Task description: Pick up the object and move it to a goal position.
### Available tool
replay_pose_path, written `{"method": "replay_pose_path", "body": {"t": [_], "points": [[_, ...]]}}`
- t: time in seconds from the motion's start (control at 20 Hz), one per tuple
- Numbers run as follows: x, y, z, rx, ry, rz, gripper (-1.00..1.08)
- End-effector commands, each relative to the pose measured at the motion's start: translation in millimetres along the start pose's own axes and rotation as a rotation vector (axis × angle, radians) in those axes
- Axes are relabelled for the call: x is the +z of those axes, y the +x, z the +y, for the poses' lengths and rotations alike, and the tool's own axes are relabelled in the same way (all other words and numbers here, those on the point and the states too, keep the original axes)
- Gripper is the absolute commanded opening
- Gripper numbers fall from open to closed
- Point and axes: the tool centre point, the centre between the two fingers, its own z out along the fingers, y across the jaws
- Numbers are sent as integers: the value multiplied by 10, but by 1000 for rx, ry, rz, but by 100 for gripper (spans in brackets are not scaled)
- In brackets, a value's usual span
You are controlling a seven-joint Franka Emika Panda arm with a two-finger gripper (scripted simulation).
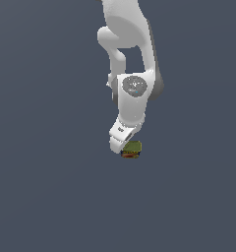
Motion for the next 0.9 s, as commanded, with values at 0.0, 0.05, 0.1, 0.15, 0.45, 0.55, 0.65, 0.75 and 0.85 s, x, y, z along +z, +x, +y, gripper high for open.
{"method": "replay_pose_path", "body": {"t": [0.0,0.05,0.1,0.15,0.45,0.55,0.65,0.75,0.85], "points": [[16,20,-4,-75,-2,1,100],[22,29,-5,-105,-3,1,100],[28,37,-7,-134,-4,1,100],[34,45,-9,-164,-5,1,100],[68,94,-19,-339,-10,3,100],[78,110,-22,-393,-12,4,100],[87,123,-25,-440,-13,4,100],[94,136,-27,-482,-15,5,100],[101,146,-29,-518,-16,5,100]]}}
